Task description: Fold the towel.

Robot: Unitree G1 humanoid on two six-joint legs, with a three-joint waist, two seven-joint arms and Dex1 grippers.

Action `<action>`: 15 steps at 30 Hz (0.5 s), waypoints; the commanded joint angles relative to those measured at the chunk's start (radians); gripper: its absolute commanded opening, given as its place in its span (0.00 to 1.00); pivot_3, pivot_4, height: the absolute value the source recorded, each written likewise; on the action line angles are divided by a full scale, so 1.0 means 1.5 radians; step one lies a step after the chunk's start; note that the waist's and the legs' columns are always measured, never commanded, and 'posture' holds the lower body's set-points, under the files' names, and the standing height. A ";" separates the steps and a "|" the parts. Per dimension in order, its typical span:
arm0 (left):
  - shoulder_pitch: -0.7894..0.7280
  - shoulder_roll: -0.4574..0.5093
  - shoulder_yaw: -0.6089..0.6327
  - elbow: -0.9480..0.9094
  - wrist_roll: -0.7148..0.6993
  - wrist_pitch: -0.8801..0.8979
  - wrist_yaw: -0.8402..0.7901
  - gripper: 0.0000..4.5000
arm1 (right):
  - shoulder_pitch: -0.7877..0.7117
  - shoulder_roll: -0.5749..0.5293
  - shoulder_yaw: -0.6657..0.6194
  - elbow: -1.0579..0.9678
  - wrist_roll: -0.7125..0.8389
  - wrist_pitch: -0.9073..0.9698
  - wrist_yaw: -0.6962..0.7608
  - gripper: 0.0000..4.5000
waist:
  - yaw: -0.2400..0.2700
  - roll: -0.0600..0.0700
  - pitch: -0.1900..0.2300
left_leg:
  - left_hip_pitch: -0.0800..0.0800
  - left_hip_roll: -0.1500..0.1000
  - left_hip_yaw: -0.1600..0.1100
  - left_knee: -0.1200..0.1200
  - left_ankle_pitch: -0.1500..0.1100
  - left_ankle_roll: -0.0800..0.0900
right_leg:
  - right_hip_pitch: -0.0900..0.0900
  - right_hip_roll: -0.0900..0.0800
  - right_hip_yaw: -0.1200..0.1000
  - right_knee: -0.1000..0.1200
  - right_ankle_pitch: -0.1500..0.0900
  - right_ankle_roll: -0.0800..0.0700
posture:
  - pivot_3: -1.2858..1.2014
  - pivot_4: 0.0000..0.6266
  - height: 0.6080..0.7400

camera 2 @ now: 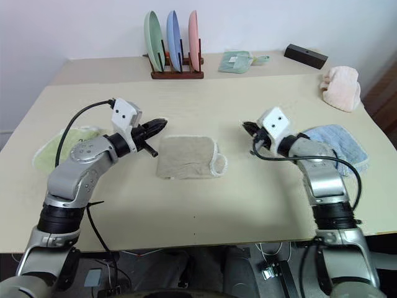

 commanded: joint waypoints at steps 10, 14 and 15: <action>0.051 -0.030 -0.070 0.068 0.034 -0.033 -0.070 0.00 | 0.031 0.075 0.157 0.041 -0.041 0.064 0.003 0.01 | -0.001 0.000 0.000 | 0.000 0.000 0.000 0.000 0.000 0.000 | 0.000 0.000 0.000 0.000 0.000 0.000 | 0.52 0.24 1.00; 0.083 -0.048 -0.073 0.115 0.057 -0.068 -0.065 0.00 | 0.036 0.083 0.175 0.117 -0.084 0.023 -0.014 0.01 | -0.001 0.000 -0.001 | 0.001 0.000 0.000 0.000 0.000 0.000 | 0.001 0.000 0.000 0.001 0.000 0.000 | 0.52 0.24 1.00; 0.089 -0.050 -0.075 0.122 0.065 -0.076 -0.064 0.00 | 0.036 0.084 0.174 0.129 -0.090 0.015 -0.016 0.01 | -0.001 0.000 -0.002 | 0.002 0.000 0.000 0.000 0.000 0.000 | 0.001 0.000 0.000 0.001 0.000 0.000 | 0.52 0.24 1.00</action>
